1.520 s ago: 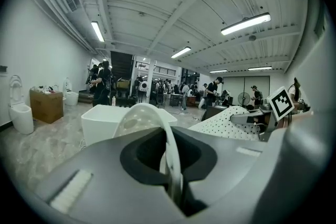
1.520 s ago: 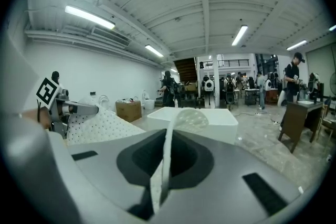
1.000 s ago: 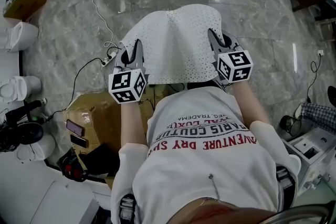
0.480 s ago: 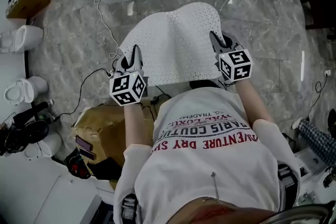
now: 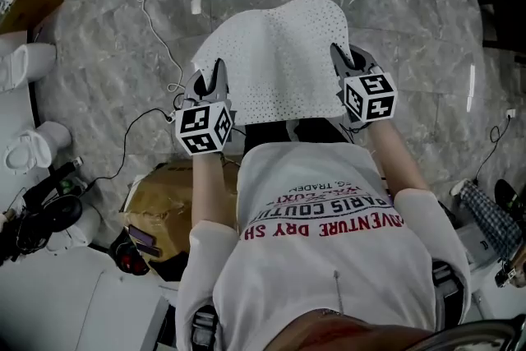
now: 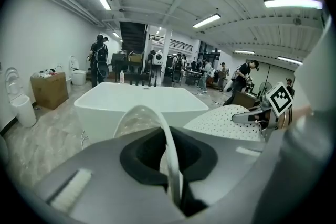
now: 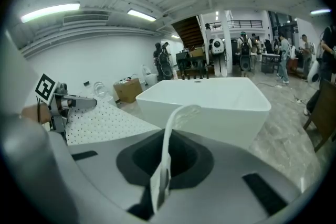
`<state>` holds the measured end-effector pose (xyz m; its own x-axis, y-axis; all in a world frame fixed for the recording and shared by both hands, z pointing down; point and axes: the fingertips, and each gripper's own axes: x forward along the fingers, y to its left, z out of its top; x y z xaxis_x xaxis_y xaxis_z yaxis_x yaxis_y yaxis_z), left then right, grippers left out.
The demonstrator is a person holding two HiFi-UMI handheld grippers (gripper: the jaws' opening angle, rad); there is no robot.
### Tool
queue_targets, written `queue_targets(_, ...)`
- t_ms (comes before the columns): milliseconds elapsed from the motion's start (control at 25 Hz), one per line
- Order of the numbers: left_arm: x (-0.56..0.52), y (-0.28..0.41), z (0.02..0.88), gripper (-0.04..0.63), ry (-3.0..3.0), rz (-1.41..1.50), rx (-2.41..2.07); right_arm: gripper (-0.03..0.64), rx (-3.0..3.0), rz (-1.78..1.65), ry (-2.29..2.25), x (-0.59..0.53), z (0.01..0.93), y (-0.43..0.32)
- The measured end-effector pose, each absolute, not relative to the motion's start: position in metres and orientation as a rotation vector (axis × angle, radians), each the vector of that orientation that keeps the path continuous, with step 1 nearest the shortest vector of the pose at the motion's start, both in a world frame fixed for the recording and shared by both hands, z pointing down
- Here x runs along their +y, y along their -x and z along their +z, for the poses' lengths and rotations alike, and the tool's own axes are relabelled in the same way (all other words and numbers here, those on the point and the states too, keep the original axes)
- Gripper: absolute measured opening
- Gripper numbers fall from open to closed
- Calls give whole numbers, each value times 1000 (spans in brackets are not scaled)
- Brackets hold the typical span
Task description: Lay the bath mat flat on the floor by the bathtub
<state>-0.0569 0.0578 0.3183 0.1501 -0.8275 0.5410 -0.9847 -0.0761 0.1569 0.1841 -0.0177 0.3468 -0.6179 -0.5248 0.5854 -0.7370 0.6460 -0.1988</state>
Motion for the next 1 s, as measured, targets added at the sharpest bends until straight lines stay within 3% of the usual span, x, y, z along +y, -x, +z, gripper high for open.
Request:
queue_targets(560, -92, 175, 419, 17, -1993, 536, -1461, 15, -2169, 675, -1154, -142, 433, -76)
queue_targets(1000, -130, 213, 549, 17, -1908, 555, -1502, 15, -2105, 699, -1122, -183, 568, -61)
